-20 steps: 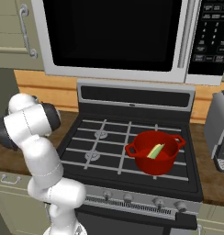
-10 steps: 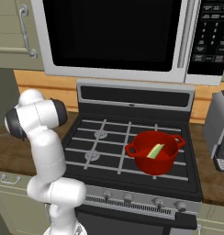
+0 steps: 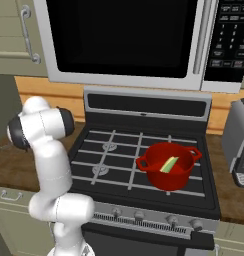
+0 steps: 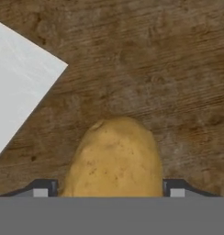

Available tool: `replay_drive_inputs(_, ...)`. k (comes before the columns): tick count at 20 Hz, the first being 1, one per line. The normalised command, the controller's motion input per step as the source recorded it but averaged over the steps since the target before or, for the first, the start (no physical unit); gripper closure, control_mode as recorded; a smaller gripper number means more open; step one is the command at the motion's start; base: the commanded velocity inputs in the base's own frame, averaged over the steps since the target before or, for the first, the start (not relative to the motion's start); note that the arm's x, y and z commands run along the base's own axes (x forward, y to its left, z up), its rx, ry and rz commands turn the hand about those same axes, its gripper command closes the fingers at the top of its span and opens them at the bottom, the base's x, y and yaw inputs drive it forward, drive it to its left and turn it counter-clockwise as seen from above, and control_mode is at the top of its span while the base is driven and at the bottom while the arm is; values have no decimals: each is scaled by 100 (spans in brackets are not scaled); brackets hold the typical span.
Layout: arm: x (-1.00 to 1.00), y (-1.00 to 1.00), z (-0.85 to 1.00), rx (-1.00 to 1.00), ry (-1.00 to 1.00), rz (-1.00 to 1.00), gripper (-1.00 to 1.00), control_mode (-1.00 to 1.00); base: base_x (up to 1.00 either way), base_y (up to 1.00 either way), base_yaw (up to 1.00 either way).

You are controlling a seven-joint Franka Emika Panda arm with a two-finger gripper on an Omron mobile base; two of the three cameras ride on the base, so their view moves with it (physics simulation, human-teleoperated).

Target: Put the corn and potato in the pot. Retrieve the spatula and lightly stir the vegetables in the pot.

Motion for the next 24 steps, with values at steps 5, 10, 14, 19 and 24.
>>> replay_drive_inputs(5,-82,-20,-11,0,-2,0,100,-100,0,0,0)
replay_drive_inputs(10,-100,-50,16,2,-7,0,100,-100,0,0,0)
replay_drive_inputs(14,-96,-71,57,3,-5,2,100,-100,0,0,0)
replay_drive_inputs(19,-74,-81,75,2,-3,1,100,-100,0,0,0)
replay_drive_inputs(24,-60,-83,69,0,-1,1,100,-100,0,0,0)
